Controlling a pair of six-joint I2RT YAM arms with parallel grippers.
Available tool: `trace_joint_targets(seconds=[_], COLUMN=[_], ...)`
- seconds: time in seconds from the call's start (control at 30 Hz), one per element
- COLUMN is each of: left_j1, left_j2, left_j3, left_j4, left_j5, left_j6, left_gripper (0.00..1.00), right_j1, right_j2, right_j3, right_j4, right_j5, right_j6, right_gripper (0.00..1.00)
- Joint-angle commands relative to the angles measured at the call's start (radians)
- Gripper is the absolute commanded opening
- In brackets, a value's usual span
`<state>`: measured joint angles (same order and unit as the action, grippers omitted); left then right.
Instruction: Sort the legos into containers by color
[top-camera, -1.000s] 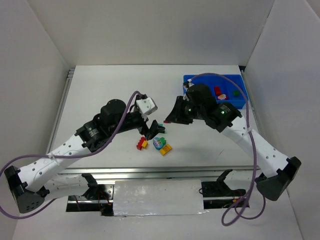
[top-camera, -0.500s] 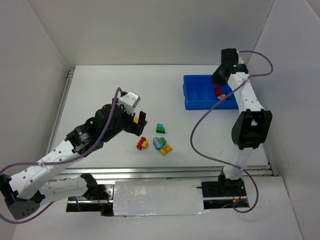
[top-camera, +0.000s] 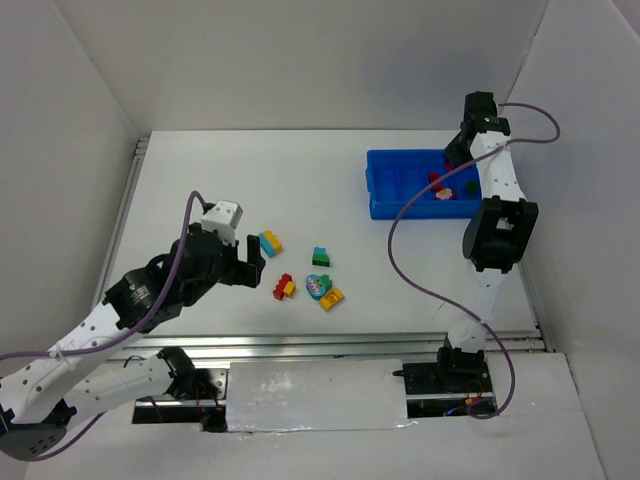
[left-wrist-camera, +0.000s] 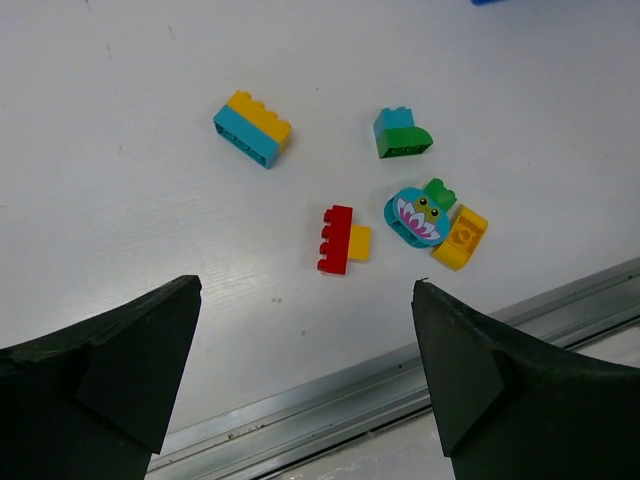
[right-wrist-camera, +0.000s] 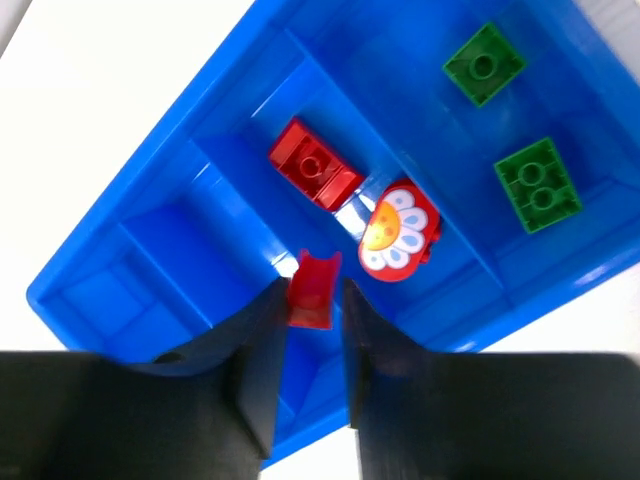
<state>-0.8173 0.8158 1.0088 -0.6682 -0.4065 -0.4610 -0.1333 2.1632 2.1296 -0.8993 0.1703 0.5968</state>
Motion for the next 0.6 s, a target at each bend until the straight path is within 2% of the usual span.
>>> trace_joint_targets(seconds=[0.0,0.03,0.07,0.17,0.23,0.37,0.47,0.5,0.57], left_j1=[0.006,0.006,0.006,0.007,0.007,0.006,0.007,0.007,0.009], left_j2=[-0.001,0.003,0.017,0.06,0.098,0.132,0.19,0.212,0.305], left_j3=[0.007,0.01,0.014,0.042,0.065,0.056,0.025,0.021,0.016], left_j4=[-0.021,-0.022,-0.022,-0.025,-0.053,-0.012,0.021,0.027,0.025], left_j5=[-0.041,-0.046,-0.046,-0.052,-0.061,-0.048,-0.011,0.02,0.046], left_j6=[-0.051,-0.053,-0.057,-0.076,-0.097,-0.129,-0.191,-0.208,-0.252], left_gripper=[0.99,1.0,0.99,0.99,0.99,1.0,0.99,1.0,0.99], right_j1=[0.003,0.004,0.003,0.003,0.003,0.035,0.124,0.156,0.219], right_j2=[-0.023,-0.02,-0.011,-0.009,-0.028,-0.12,-0.293,-0.346,-0.507], right_j3=[0.012,0.018,0.026,0.049,0.053,0.03,-0.129,-0.257,-0.395], right_j4=[0.007,0.004,-0.003,-0.023,-0.03,-0.049,-0.012,0.04,0.107], right_j5=[-0.044,-0.051,-0.058,-0.063,-0.061,-0.11,-0.136,-0.143,-0.17], right_j6=[-0.032,-0.037,-0.037,-0.043,-0.048,-0.049,-0.06,-0.057,-0.054], right_gripper=[0.37,0.42,0.53,0.74,0.81,0.82,0.82,0.82,0.83])
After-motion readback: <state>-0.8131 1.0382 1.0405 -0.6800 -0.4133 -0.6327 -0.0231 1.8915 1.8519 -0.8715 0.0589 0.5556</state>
